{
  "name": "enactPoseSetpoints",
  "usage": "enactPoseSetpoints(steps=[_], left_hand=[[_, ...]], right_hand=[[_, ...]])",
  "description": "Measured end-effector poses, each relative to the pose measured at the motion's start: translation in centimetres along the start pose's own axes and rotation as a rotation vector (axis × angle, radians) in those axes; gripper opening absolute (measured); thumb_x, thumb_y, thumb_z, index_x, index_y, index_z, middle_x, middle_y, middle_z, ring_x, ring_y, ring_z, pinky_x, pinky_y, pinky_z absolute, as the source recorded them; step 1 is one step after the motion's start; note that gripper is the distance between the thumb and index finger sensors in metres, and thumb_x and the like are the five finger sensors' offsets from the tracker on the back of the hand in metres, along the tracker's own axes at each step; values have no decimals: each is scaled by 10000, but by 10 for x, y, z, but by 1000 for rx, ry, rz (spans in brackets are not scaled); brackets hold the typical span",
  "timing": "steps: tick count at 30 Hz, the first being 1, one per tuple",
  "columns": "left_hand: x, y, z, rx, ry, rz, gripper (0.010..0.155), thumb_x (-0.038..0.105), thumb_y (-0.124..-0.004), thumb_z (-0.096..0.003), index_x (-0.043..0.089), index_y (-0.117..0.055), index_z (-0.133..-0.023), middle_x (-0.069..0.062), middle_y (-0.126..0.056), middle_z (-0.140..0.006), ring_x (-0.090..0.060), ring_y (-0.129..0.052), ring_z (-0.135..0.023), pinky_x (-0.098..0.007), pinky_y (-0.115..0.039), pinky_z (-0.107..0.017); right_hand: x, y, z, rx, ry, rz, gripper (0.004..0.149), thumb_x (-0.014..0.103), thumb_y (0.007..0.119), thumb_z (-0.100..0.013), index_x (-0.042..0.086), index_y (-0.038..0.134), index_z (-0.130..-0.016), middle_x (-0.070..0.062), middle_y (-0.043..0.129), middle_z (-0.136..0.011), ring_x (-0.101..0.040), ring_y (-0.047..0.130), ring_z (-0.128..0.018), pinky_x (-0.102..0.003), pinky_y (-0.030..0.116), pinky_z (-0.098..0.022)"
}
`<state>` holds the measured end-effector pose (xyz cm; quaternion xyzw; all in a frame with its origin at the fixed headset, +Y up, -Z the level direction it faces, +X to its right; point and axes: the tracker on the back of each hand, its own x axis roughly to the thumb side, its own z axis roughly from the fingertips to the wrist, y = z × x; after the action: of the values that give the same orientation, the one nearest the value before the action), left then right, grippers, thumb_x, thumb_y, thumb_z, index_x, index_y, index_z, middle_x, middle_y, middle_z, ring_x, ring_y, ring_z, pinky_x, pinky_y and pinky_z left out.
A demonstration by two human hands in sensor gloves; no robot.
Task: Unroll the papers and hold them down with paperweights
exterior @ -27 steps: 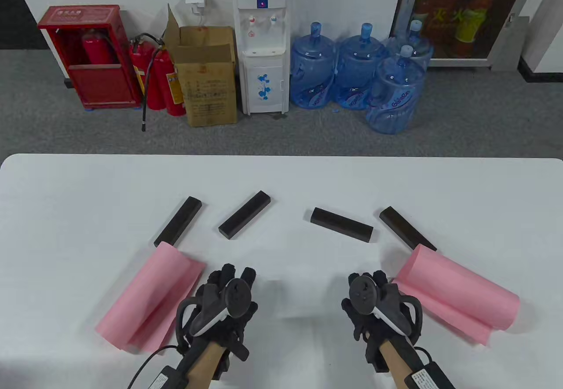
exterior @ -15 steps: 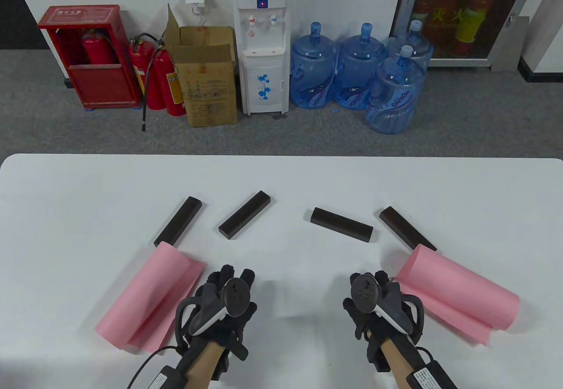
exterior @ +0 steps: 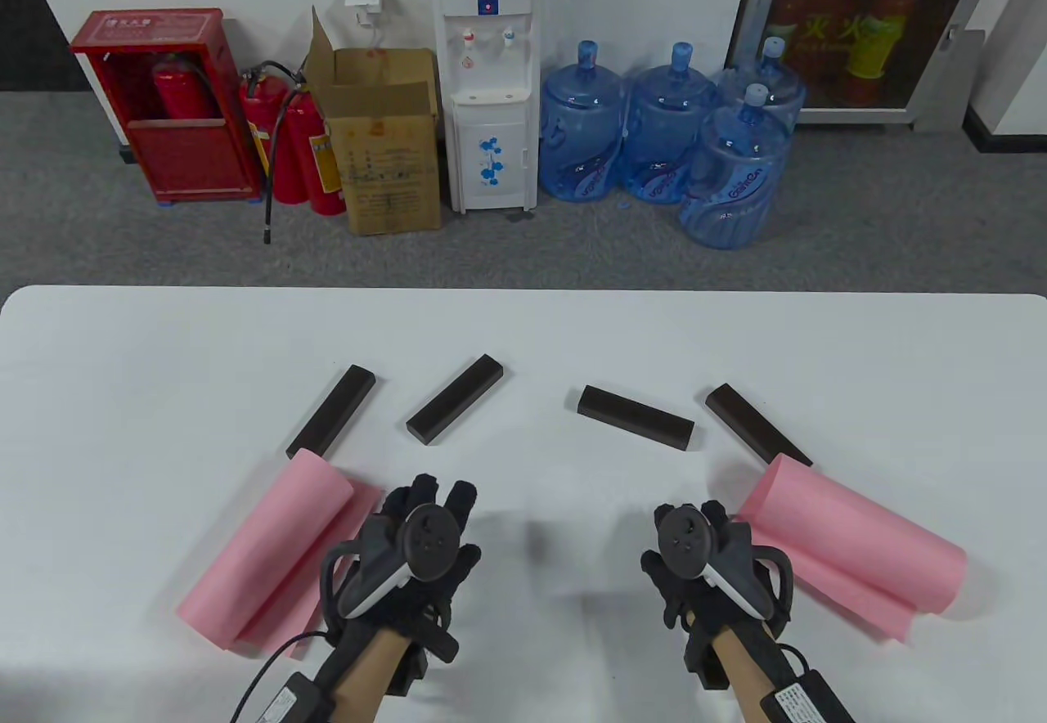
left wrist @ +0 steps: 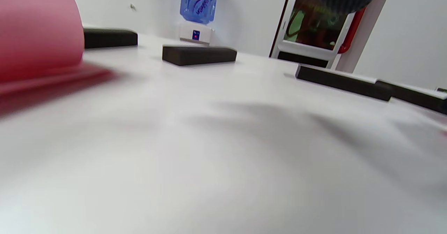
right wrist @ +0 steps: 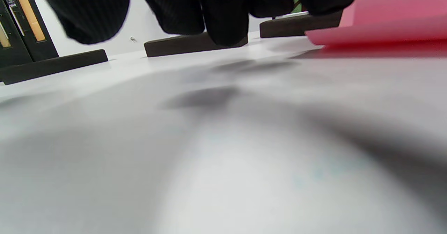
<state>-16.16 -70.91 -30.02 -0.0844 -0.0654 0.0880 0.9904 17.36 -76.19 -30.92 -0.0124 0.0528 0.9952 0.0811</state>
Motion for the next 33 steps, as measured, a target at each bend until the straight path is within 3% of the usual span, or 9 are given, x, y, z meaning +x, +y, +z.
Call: enactPoseSetpoints(steps=[5, 8, 12, 17, 21, 26, 33], left_hand=[[-42, 49, 2, 77, 113, -52, 688, 559, -641, -500, 467, -348, -1115, -98, -372, -1253, -442, -434, -1118, -629, -432, -777], [-83, 73, 2, 83, 237, -86, 667, 537, -627, -509, 466, -353, -1113, -98, -396, -1250, -440, -452, -1115, -630, -441, -775], [-137, 84, 4, 87, 389, -69, 636, 487, -613, -523, 453, -371, -1110, -98, -462, -1236, -439, -512, -1098, -632, -471, -763], [-185, 64, 7, 4, 523, -57, 630, 476, -602, -525, 441, -373, -1110, -89, -542, -1219, -431, -583, -1080, -637, -492, -755], [-204, 38, 8, -78, 561, -3, 625, 464, -593, -527, 432, -367, -1109, -118, -592, -1204, -433, -627, -1067, -650, -496, -751], [-205, 18, 7, -171, 524, 51, 674, 533, -605, -513, 430, -319, -1115, -121, -588, -1209, -435, -635, -1067, -659, -487, -756], [-174, -1, 6, -266, 365, 123, 773, 636, -628, -475, 448, -240, -1117, -126, -537, -1233, -455, -632, -1081, -676, -481, -759]], right_hand=[[0, 0, 0, 5, -2, 1, 705, 517, 717, -400, 224, 628, -1035, -94, 588, -1071, -388, 476, -1039, -606, 505, -713], [0, -1, 0, 3, -3, -3, 705, 517, 717, -400, 224, 627, -1035, -94, 589, -1071, -391, 475, -1038, -606, 506, -713], [0, 0, -1, 1, -2, -4, 706, 518, 717, -400, 223, 627, -1035, -94, 588, -1071, -391, 474, -1038, -606, 506, -713], [0, -1, -1, 5, 0, -5, 706, 517, 717, -400, 224, 626, -1036, -94, 587, -1072, -391, 473, -1039, -608, 505, -713], [0, -1, -1, 7, -1, -5, 705, 518, 717, -401, 225, 625, -1036, -94, 587, -1072, -391, 471, -1039, -607, 507, -712], [0, 0, -1, 8, -9, -1, 707, 519, 716, -400, 226, 624, -1037, -95, 585, -1072, -393, 473, -1038, -606, 509, -711], [1, 0, -1, 11, -18, -7, 708, 519, 716, -401, 224, 622, -1037, -95, 584, -1073, -393, 475, -1037, -607, 511, -710]])
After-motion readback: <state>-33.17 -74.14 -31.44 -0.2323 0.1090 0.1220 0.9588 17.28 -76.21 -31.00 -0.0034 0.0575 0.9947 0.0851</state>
